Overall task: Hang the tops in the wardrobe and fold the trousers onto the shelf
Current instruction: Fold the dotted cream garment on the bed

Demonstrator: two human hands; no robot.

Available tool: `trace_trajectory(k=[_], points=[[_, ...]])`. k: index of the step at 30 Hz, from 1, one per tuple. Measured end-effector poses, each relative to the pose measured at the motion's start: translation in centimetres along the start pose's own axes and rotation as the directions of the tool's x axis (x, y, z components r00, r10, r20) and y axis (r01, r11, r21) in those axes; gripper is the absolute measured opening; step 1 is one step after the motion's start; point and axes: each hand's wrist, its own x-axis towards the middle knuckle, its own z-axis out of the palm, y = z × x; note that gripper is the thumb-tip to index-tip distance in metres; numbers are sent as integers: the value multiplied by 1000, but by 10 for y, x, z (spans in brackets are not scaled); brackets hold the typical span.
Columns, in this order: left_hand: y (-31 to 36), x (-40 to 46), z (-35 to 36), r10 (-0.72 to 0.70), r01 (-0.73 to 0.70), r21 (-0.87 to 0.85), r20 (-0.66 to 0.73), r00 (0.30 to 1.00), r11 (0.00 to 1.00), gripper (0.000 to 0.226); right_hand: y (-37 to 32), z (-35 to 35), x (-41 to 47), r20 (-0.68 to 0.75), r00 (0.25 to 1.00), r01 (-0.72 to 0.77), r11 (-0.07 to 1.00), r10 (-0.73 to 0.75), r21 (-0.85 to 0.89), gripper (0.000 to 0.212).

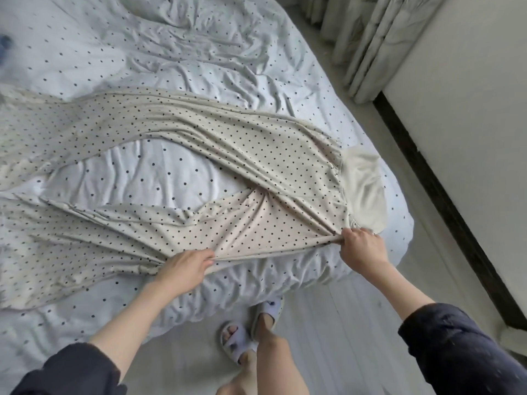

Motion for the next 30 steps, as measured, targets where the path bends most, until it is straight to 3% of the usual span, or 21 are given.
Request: trace_trajectory(k=[2, 5, 8, 11, 14, 19, 22, 26, 30], points=[[-7, -4, -13, -10, 5, -43, -109, 994, 999, 20, 1, -6, -1, -11, 1000, -4, 1000, 4, 13, 17], [-20, 8, -44, -20, -28, -124, -366, 930, 992, 20, 3, -25, 14, -176, 984, -14, 1000, 16, 13, 10], [-25, 35, -85, -51, -33, -163, -485, 873, 986, 21, 3, -50, 42, -309, 950, -24, 996, 50, 89, 16], [-23, 73, -127, -56, -52, -175, -561, 826, 983, 21, 5, -73, 82, -335, 936, -62, 988, 105, 139, 11], [-24, 119, -157, -76, -49, -193, -589, 804, 980, 19, 7, -86, 127, -310, 941, -82, 981, 134, 176, 11], [-43, 205, -187, -101, -23, -211, -555, 826, 977, 16, 6, -89, 197, -174, 965, -158, 966, 195, 204, 13], [-51, 245, -192, -115, 14, -188, -536, 836, 982, 16, 5, -81, 227, -97, 957, -237, 928, 275, 288, 19], [-54, 282, -192, -120, 46, -153, -514, 849, 987, 17, -7, -70, 247, -75, 925, -339, 899, 372, 278, 24], [-55, 293, -183, -110, 63, -105, -534, 838, 992, 15, -36, -81, 251, -68, 916, -347, 866, 395, 360, 46]])
